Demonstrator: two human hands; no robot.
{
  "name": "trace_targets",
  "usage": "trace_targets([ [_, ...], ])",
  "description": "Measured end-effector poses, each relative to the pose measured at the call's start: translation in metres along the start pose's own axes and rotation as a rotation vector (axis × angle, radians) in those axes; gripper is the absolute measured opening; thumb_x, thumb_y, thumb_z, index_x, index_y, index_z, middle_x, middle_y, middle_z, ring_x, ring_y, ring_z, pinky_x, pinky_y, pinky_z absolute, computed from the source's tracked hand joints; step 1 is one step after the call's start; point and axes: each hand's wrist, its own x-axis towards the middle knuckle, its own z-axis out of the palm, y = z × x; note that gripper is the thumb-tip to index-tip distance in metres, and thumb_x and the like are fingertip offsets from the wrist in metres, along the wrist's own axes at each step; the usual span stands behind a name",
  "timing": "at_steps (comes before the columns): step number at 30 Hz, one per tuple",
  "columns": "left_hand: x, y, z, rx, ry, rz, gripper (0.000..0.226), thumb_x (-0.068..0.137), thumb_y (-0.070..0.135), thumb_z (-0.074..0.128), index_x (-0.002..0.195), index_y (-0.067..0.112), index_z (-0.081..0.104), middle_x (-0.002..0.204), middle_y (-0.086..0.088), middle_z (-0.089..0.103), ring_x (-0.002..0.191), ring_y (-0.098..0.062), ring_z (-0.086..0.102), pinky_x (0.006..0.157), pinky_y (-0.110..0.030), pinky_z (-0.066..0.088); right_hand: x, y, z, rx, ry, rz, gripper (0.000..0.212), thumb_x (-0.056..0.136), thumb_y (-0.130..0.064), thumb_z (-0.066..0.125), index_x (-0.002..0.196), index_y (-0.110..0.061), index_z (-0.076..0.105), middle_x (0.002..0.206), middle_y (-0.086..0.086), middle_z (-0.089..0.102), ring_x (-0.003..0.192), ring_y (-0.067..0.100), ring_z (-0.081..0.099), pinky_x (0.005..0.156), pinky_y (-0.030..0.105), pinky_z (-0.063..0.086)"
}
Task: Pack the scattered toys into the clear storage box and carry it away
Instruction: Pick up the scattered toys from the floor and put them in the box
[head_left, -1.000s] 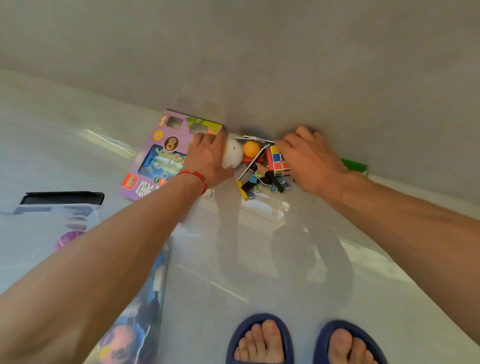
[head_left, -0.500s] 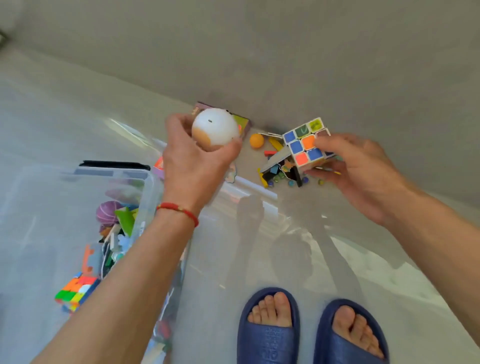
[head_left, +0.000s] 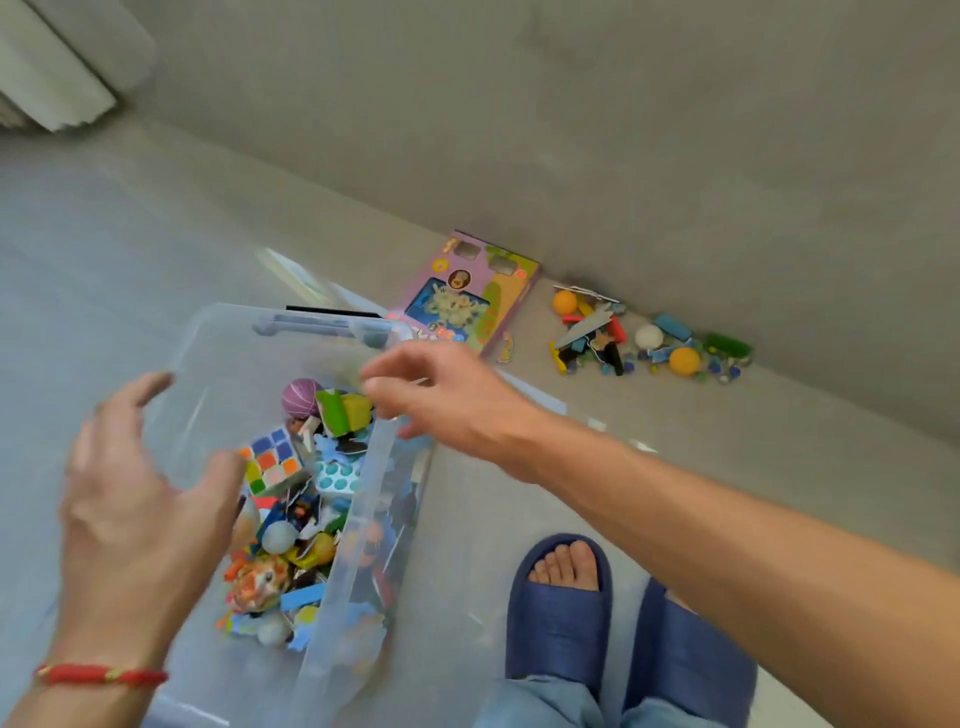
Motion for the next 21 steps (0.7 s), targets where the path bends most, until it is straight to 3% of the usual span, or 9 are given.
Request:
trace_targets([
  [3,-0.02,0.055,0.028,-0.172,-0.071,0.231,0.05,0.081,0.006,0.067,0.126,0.027,0.057,0.123,0.002,0.058,0.109,-0.013,0.056,0.097,-0.041,0.051,0.0,0.034,-0.043,-0.059,0.273,0.015,0.012,0.094,-0.017,0.061,0.097,-0.016,0.072,0.086,0.0,0.072,0.08,0.018,0.068,0.08,0.047,0.059],
  [6,-0.027,0.094,0.084,-0.271,-0.224,0.372,0.043,0.079,0.004,0.065,0.117,0.022,0.063,0.115,0.009,0.061,0.107,-0.008,0.056,0.098,-0.031,0.048,0.009,0.075,-0.1,-0.322,0.468,0.059,0.012,0.089,-0.016,0.063,0.088,-0.024,0.071,0.082,-0.008,0.071,0.08,0.015,0.067,0.083,0.044,0.057],
  [8,-0.025,0.11,0.134,-0.274,-0.349,0.351,0.041,0.079,0.005,0.065,0.117,0.019,0.064,0.116,0.01,0.06,0.111,-0.006,0.054,0.1,-0.027,0.045,0.017,0.101,-0.137,-0.615,0.504,0.103,0.015,0.088,-0.015,0.062,0.098,-0.021,0.071,0.096,-0.001,0.072,0.093,0.021,0.067,0.087,0.039,0.054],
  [12,-0.004,0.11,0.241,-0.161,-0.525,0.26,0.042,0.084,0.01,0.062,0.125,0.018,0.062,0.13,0.0,0.061,0.122,-0.018,0.054,0.105,-0.031,0.041,0.045,0.139,-0.195,-1.159,0.34,0.137,0.04,0.085,-0.015,0.057,0.123,-0.025,0.062,0.126,0.007,0.062,0.116,0.032,0.056,0.089,0.042,0.049],
  [16,0.022,0.095,0.322,-0.001,-0.544,0.265,0.044,0.088,0.008,0.059,0.131,0.01,0.06,0.137,-0.01,0.058,0.128,-0.026,0.052,0.108,-0.032,0.037,0.08,0.162,-0.212,-1.401,0.152,-0.005,0.062,0.084,-0.032,0.068,0.143,-0.029,0.047,0.148,0.001,0.044,0.136,0.027,0.037,0.104,0.046,0.036],
  [19,0.035,0.087,0.366,0.086,-0.498,0.348,0.045,0.085,-0.001,0.054,0.129,-0.001,0.058,0.132,-0.023,0.056,0.123,-0.04,0.051,0.105,-0.039,0.037,0.103,0.177,-0.205,-1.504,0.069,-0.051,0.064,0.084,-0.045,0.067,0.142,-0.035,0.043,0.146,-0.001,0.041,0.14,0.023,0.029,0.107,0.05,0.026],
  [21,0.037,0.084,0.381,0.19,-0.464,0.38,0.04,0.081,-0.005,0.05,0.12,-0.005,0.06,0.123,-0.027,0.056,0.113,-0.045,0.052,0.097,-0.046,0.039,0.114,0.187,-0.203,-1.559,0.028,-0.107,0.051,0.085,-0.044,0.065,0.133,-0.037,0.05,0.137,-0.001,0.048,0.137,0.025,0.032,0.106,0.052,0.025],
])
